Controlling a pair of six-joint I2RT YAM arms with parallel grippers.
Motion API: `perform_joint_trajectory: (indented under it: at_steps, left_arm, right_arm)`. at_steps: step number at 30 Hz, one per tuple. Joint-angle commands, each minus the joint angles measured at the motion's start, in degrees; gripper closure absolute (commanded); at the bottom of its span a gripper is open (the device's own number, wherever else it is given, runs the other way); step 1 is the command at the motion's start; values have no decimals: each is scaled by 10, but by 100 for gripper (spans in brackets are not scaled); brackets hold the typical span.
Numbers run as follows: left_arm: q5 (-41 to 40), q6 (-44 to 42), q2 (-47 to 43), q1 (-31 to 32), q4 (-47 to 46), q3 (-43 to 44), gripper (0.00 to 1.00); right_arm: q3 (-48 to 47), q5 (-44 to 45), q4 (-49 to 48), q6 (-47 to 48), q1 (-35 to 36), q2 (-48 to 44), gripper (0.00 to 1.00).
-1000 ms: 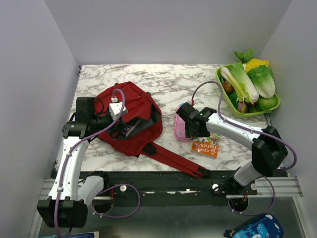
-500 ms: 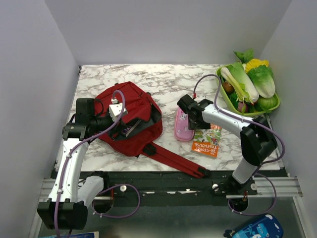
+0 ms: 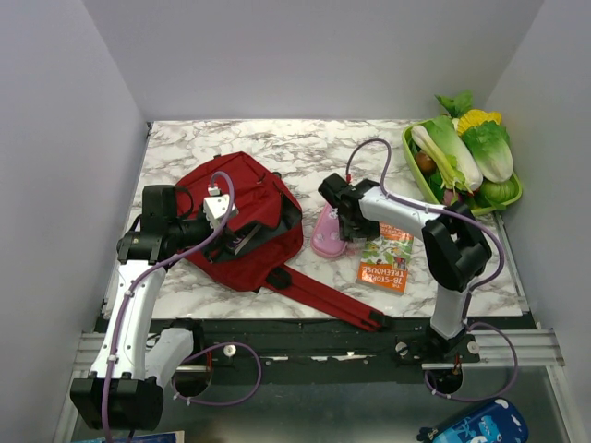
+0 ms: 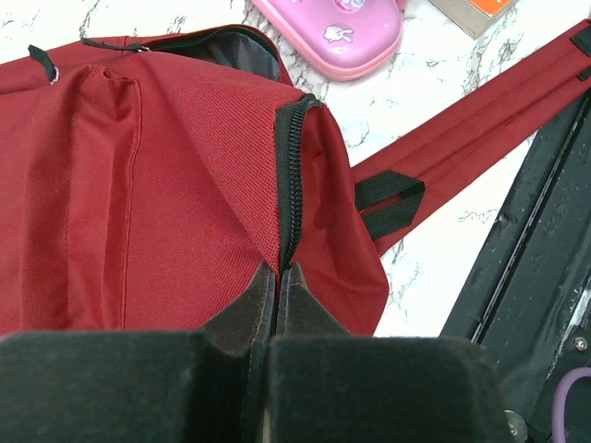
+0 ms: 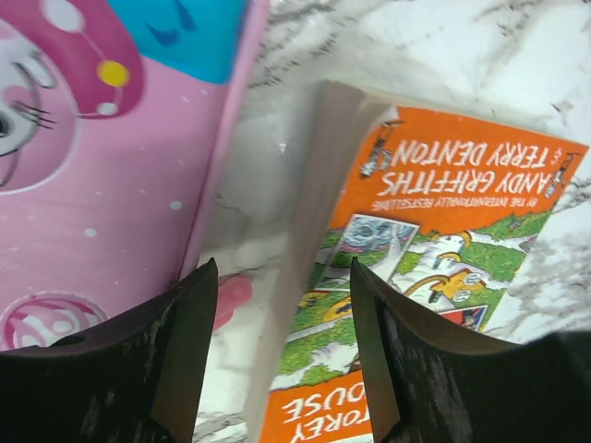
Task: Pack the student bag
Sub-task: Move the stationery to the center of the board, then pick up the book from the center of the board.
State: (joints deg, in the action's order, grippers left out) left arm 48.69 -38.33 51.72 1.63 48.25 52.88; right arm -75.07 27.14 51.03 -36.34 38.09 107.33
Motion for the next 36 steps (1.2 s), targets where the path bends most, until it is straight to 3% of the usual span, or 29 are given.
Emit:
perform_joint_trajectory:
  at_steps: [1, 10, 15, 17, 19, 20, 21, 23, 24, 25, 30, 36]
  left_arm:
    - [6, -8, -10, 3, -7, 0, 100]
    - [8, -11, -11, 3, -8, -4, 100]
    - [6, -12, -13, 3, -8, -2, 100]
    - [5, -10, -11, 3, -7, -1, 100]
    - [1, -15, -11, 3, 0, 5, 100]
    - [-5, -15, -13, 3, 2, 6, 100]
    - [-8, -19, -13, 3, 3, 6, 100]
    - [-13, -22, -15, 3, 4, 5, 100]
    - [-12, -23, -15, 3, 3, 4, 100]
    - [-12, -22, -14, 3, 2, 4, 100]
    - [-9, -20, -8, 3, 5, 5, 100]
    - [-7, -21, -10, 3, 4, 0, 100]
  right_arm:
    - [-33, -16, 7, 2, 9, 10, 33]
    - [67, 7, 15, -16, 9, -42, 27]
    - [77, 4, 11, -22, 9, -32, 27]
    - [74, -8, 7, -25, 9, -14, 32]
    - [83, -21, -8, -26, 9, -9, 45]
    - [88, -35, -16, -26, 9, -9, 53]
    - [103, -41, -33, -28, 9, -9, 67]
    - [116, -61, -46, -31, 9, -9, 81]
    - [123, -68, -58, -35, 9, -7, 95]
    - [132, -74, -62, -37, 9, -6, 99]
    - [160, -72, -76, -42, 9, -44, 99]
    - [150, 38, -16, -25, 44, -221, 99]
